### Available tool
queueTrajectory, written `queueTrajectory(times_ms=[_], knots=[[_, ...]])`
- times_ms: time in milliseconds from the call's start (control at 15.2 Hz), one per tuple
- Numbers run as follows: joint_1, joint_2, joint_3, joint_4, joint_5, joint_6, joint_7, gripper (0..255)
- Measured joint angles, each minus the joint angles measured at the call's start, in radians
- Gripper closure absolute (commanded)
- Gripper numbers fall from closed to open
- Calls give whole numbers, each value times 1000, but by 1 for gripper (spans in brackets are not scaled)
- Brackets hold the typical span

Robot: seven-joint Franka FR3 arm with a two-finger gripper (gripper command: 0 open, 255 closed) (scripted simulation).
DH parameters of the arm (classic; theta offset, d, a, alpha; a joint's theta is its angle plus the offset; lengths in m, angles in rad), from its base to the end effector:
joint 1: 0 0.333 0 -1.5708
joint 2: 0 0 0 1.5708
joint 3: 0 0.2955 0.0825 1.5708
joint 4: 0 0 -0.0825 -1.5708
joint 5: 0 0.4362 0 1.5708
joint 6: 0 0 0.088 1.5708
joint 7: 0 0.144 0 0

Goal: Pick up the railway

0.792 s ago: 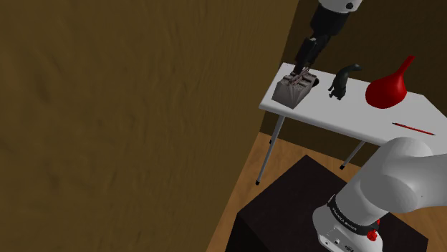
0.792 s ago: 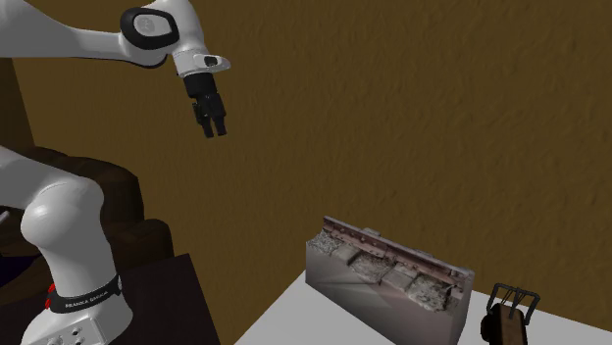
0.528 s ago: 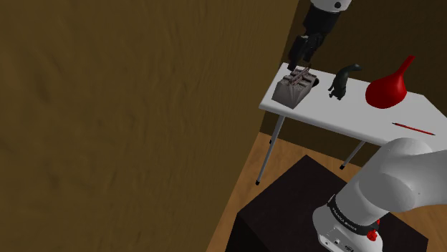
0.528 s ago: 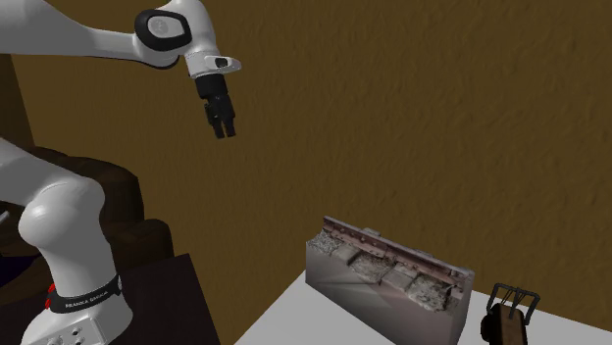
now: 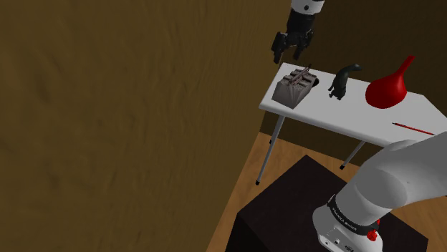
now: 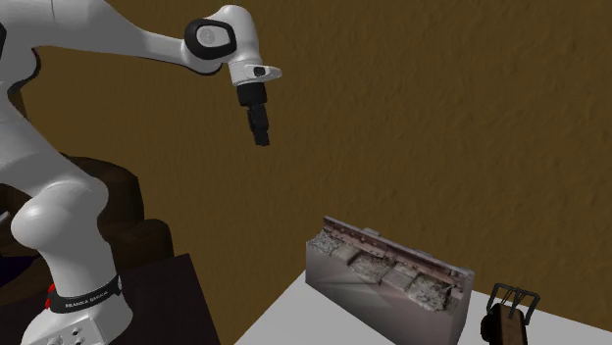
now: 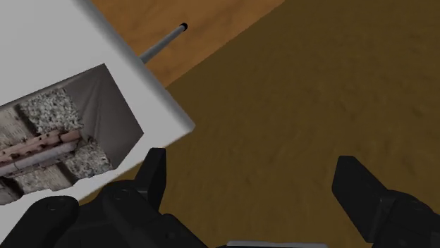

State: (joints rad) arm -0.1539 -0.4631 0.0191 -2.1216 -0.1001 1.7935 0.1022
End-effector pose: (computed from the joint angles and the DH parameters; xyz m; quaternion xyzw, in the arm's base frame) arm 0.4842 -0.0770 0.5480 0.9901 -0.1108 0.0664 0.0548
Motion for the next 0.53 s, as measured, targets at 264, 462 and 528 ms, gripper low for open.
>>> queueTrajectory(times_ms=[264, 462, 528], knots=[[-45, 137, -24, 100, 2, 21, 83, 0], [-77, 229, -49, 170, 7, 30, 136, 0], [-86, 266, -56, 203, 10, 31, 156, 0]])
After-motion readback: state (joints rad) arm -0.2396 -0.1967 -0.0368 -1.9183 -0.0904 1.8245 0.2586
